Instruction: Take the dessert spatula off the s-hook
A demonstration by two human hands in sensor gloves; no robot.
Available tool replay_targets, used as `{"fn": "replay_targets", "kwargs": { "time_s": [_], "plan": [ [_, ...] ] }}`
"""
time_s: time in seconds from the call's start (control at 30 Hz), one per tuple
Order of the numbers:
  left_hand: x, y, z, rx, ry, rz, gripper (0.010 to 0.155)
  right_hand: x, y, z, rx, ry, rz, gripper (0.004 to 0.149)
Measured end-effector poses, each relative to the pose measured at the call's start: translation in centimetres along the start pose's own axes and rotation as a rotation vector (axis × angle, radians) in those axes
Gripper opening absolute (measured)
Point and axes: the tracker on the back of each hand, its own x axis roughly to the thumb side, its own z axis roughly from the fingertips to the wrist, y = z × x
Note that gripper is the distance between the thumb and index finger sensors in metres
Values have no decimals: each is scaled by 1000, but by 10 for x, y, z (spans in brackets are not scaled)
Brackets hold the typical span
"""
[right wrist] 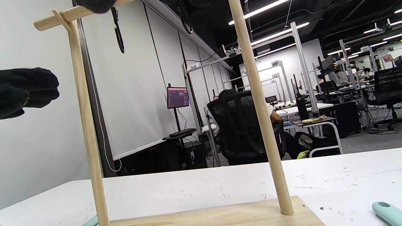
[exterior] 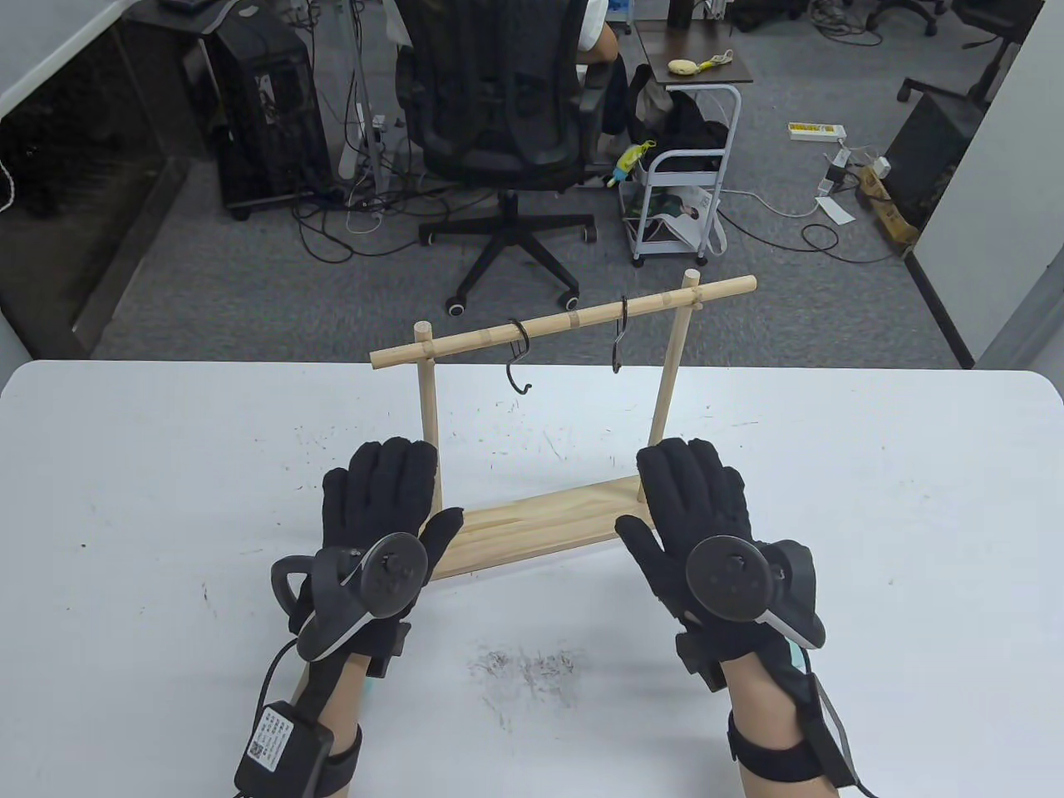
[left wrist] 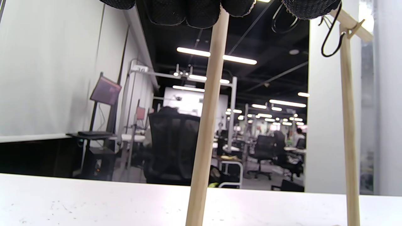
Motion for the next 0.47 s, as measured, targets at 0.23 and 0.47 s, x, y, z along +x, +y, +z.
{"fn": "replay_targets", "kwargs": {
  "time_s": [0.23,0.47],
  "plan": [
    [0,-1,0,1,-3,-1,78,-1,-1,0,2,2,-3,74],
    [1,-1,0,-7,-3,-4,78,-2,-1,0,5,8,-3,73]
  ]
}}
